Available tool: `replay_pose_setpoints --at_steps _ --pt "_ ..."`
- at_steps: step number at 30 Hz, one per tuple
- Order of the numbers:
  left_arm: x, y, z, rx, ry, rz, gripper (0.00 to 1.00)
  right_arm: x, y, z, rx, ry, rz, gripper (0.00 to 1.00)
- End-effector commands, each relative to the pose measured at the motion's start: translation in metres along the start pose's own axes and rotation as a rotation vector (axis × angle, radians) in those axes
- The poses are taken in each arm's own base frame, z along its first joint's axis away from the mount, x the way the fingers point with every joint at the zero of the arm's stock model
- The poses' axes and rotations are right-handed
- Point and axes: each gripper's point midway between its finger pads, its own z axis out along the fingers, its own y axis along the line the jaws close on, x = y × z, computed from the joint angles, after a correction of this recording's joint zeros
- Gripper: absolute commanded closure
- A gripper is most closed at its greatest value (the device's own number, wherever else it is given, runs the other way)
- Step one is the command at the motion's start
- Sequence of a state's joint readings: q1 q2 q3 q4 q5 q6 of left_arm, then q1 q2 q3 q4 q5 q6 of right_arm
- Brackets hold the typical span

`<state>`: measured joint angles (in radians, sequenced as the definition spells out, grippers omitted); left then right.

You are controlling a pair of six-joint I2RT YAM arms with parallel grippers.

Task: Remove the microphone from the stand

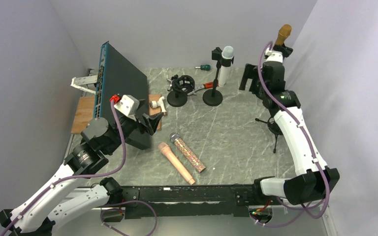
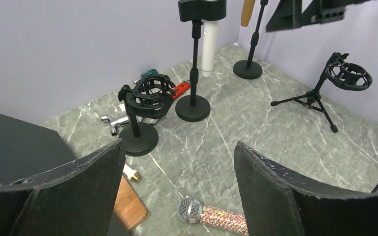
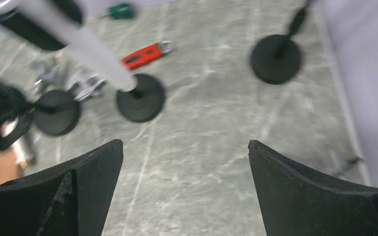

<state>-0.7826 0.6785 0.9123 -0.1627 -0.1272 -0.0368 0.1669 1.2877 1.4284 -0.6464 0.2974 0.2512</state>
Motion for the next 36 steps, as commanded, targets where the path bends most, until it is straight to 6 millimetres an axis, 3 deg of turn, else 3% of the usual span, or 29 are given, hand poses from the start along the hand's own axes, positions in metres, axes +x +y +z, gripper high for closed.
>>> replay_pose_setpoints --at_steps 1,5,10,13,18,23,26,34,36 --pt "-0.007 0.003 0.001 -0.017 -0.021 0.014 0.16 -0.019 0.083 0.003 -0.463 -0.191 -0.073 0.00" --pt "-0.005 0.003 0.002 -0.018 -0.019 0.019 0.16 -0.021 0.120 0.013 -0.663 -0.324 -0.127 0.01" --pt "-0.002 0.006 0.004 -0.035 -0.007 0.023 0.17 -0.019 0.134 0.034 -0.721 -0.447 -0.160 0.08" --pt "0.000 0.007 0.006 -0.044 -0.003 0.024 0.16 -0.017 0.136 0.052 -0.705 -0.473 -0.157 0.20" --pt "0.002 0.010 0.007 -0.053 0.004 0.055 0.17 -0.017 0.134 0.072 -0.668 -0.529 -0.133 0.24" --pt "0.007 0.012 0.010 -0.062 0.014 0.067 0.17 -0.011 0.132 0.100 -0.613 -0.543 -0.129 0.35" --pt "0.009 0.011 0.011 -0.058 0.018 0.068 0.17 -0.007 0.130 0.105 -0.605 -0.590 -0.145 0.43" --pt "0.014 0.010 0.014 -0.052 0.034 0.067 0.18 -0.004 0.135 0.117 -0.616 -0.616 -0.134 0.42" --pt "0.015 0.009 0.015 -0.051 0.037 0.068 0.18 -0.003 0.138 0.119 -0.627 -0.614 -0.138 0.45"
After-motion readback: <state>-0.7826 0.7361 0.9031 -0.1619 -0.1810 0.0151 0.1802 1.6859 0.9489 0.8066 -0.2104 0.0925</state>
